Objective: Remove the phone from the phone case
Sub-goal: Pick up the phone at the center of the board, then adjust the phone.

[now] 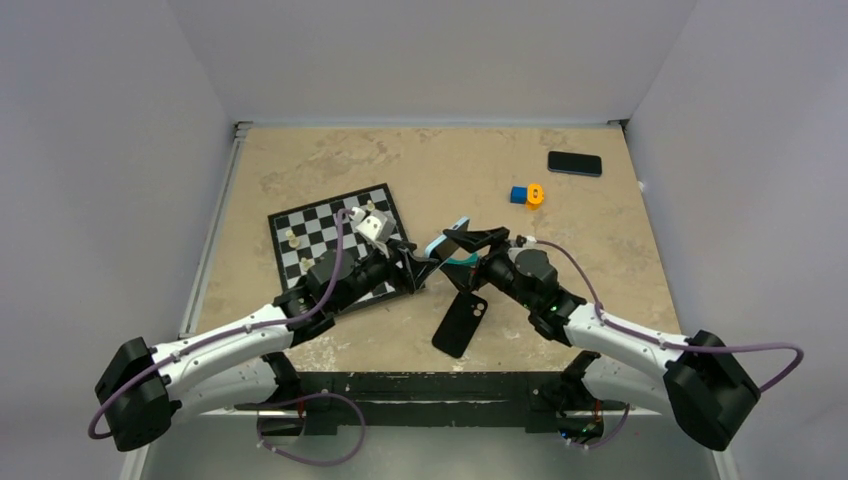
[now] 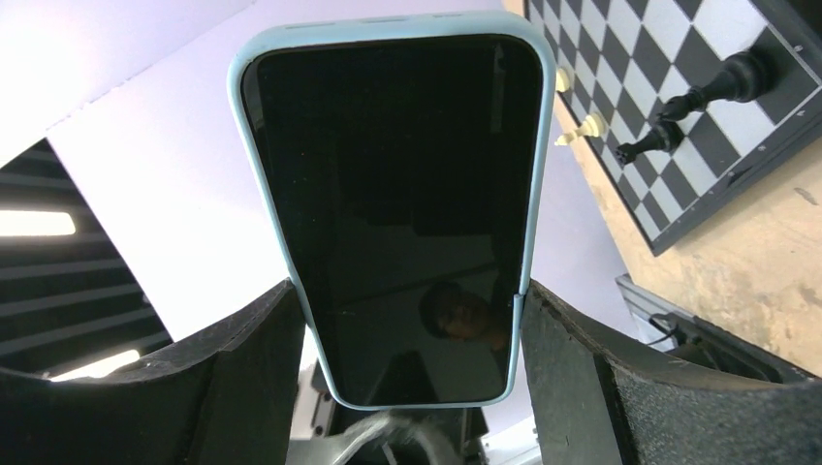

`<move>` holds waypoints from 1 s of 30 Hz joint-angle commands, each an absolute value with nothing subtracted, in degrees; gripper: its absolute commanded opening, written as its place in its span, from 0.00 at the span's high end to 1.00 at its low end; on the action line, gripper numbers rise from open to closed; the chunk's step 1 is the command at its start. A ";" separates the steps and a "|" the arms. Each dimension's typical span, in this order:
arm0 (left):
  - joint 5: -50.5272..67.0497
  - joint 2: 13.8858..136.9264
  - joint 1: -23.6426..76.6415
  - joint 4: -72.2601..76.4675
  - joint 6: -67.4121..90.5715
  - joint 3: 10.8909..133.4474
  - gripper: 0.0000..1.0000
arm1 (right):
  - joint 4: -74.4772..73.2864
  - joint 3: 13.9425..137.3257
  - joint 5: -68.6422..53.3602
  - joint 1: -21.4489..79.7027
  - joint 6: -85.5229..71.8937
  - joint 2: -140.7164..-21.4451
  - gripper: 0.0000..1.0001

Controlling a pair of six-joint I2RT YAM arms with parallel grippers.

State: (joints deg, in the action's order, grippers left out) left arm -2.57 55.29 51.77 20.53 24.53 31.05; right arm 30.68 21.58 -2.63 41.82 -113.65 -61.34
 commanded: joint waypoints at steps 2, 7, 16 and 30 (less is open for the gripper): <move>-8.60 57.11 52.59 23.43 24.39 33.88 0.35 | 30.89 26.40 3.33 43.28 -115.47 -55.85 1.00; -11.00 60.17 52.82 24.07 24.86 36.05 0.40 | 29.86 27.35 3.58 44.35 -114.62 -55.53 1.00; -12.85 59.81 52.82 17.66 26.67 38.65 1.00 | 32.95 22.93 6.42 45.53 -104.92 -52.78 0.68; 19.12 50.19 39.09 -23.51 21.62 53.96 1.00 | 6.68 26.82 -2.40 43.97 -28.97 -34.10 0.08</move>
